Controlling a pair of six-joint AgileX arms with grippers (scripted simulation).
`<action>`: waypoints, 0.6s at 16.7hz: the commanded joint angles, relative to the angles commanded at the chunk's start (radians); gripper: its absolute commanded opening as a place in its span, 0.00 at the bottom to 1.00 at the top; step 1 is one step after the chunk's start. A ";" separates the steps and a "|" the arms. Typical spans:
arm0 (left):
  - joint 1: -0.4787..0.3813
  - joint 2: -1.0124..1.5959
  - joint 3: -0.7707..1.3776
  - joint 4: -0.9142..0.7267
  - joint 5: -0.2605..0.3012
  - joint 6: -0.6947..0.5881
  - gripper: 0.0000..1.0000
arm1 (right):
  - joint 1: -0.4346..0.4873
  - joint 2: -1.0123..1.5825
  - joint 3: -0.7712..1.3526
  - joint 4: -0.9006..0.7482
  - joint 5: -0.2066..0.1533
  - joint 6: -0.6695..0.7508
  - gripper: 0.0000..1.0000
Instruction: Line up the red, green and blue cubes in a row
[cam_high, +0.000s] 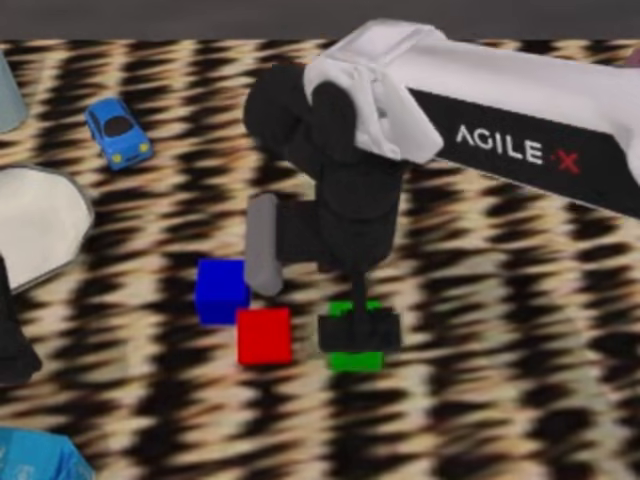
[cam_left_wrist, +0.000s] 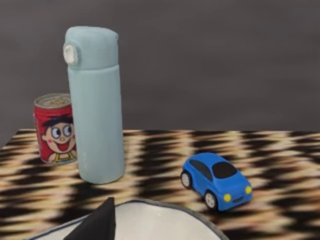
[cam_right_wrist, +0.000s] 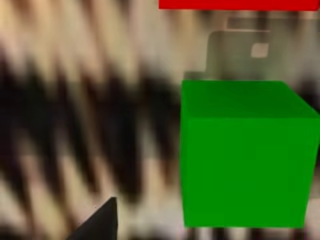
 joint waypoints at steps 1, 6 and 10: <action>0.000 0.000 0.000 0.000 0.000 0.000 1.00 | 0.000 -0.007 0.016 -0.022 0.000 0.000 1.00; 0.000 0.000 0.000 0.000 0.000 0.000 1.00 | -0.003 -0.007 0.024 -0.031 -0.001 0.000 1.00; -0.019 0.053 0.053 -0.036 0.003 -0.016 1.00 | -0.034 -0.067 -0.024 0.019 -0.003 0.025 1.00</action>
